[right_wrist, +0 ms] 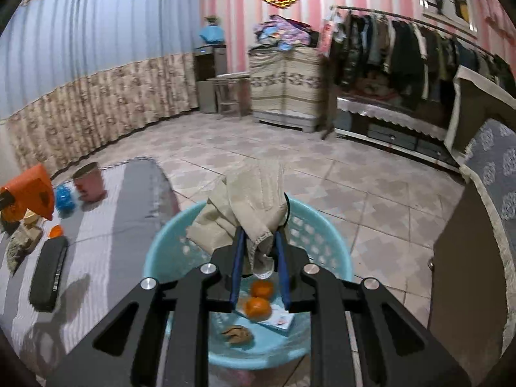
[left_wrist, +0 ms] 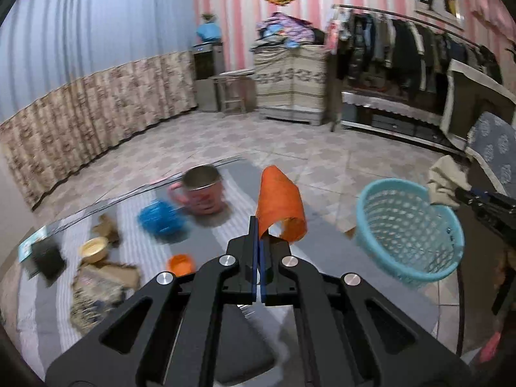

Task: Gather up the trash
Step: 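Carry both items over the basket while the left tool drops the orange sheet inside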

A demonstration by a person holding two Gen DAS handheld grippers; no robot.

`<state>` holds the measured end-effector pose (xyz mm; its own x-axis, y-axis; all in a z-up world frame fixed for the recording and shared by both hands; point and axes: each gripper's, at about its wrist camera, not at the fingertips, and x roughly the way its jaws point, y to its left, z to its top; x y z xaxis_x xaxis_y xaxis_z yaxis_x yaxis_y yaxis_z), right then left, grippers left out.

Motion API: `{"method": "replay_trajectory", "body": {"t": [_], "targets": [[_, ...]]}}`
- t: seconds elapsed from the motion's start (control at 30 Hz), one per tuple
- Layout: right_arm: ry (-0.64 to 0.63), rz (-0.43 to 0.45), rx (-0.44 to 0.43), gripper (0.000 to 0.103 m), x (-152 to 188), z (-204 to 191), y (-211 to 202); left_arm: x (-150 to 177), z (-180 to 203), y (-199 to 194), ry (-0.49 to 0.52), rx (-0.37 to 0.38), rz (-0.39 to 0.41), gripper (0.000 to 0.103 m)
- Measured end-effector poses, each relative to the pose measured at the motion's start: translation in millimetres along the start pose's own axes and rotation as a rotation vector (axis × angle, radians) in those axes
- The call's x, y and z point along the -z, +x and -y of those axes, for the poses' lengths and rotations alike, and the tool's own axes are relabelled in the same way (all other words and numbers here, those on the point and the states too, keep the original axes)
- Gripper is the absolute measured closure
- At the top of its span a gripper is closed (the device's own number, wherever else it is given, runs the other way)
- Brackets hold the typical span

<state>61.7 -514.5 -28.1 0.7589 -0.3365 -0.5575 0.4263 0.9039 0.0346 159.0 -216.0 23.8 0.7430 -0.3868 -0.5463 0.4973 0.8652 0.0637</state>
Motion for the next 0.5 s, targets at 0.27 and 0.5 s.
{"method": "replay_trajectory", "body": {"t": [0.27,0.5], "targets": [[0.064,-0.037,0.017,0.083,8.4,16.9,21.3,-4.8,85.3,44.9,0.055,0.151,-0.016,0.103],[0.106,-0.046,0.034,0.084,10.9,32.0,30.2,-1.7,141.7,81.8,0.107,0.223,-0.068,0.103]]}}
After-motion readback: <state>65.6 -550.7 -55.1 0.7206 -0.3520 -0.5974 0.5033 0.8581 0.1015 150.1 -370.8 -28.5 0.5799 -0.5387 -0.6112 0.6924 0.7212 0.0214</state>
